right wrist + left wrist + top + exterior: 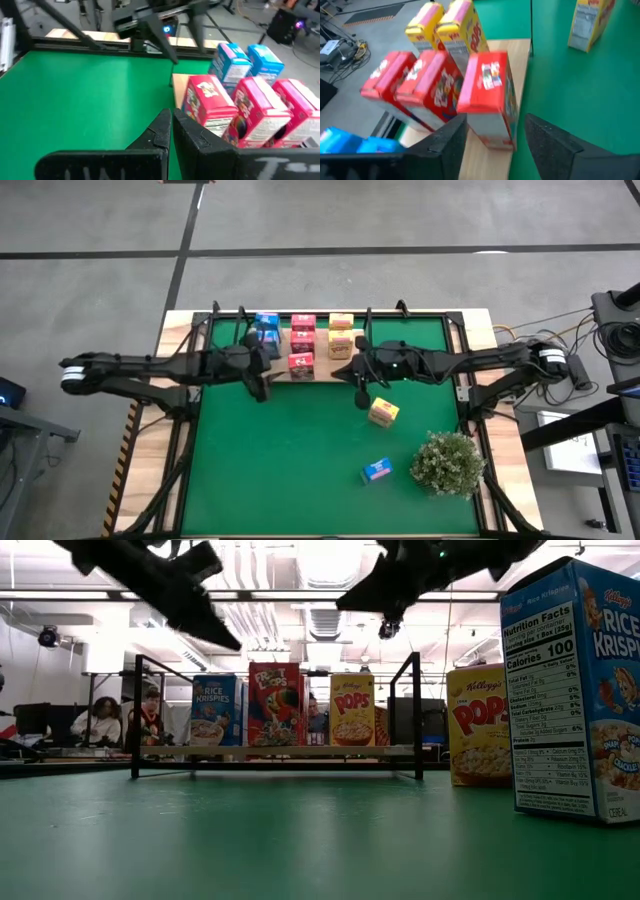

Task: Stack cereal on shelf
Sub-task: Put the red cereal box on the shelf aligned with the other red cereal box

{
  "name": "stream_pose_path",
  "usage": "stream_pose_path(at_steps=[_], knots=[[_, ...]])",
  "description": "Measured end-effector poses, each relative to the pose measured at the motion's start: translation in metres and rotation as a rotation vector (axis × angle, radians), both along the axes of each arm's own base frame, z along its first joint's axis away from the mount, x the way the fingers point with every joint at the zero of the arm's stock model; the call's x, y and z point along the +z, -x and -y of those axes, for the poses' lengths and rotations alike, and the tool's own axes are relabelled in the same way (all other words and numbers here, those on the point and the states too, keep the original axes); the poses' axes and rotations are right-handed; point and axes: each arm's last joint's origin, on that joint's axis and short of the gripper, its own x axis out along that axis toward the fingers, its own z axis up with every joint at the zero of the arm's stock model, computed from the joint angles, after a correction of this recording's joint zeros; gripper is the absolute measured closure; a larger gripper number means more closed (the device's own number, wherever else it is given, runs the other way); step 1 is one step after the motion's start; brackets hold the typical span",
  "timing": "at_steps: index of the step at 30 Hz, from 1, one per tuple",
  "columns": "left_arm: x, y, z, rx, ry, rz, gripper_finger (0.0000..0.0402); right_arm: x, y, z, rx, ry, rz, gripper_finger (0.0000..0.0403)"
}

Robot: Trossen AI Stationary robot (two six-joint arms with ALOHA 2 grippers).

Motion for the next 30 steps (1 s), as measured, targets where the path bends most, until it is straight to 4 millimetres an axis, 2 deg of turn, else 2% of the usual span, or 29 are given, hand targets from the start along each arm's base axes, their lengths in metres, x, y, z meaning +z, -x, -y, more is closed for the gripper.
stream_pose_path(at_steps=[5, 11, 17, 30], knots=[[-0.013, 0.009, 0.001, 0.001, 0.001, 0.004, 0.0264, -0.007, -0.007, 0.007, -0.023, -0.012, 0.003, 0.0394], [-0.027, 0.011, 0.001, 0.002, 0.002, 0.043, 0.0315, -0.009, -0.007, 0.014, -0.053, -0.029, 0.003, 0.0394], [-0.032, 0.008, 0.001, 0.023, 0.038, 0.052, 0.0348, -0.007, -0.007, 0.017, -0.109, -0.002, 0.021, 0.0394], [-0.032, 0.007, 0.001, 0.033, 0.055, 0.061, 0.0362, -0.007, -0.007, 0.017, -0.109, 0.01, 0.019, 0.0394]])
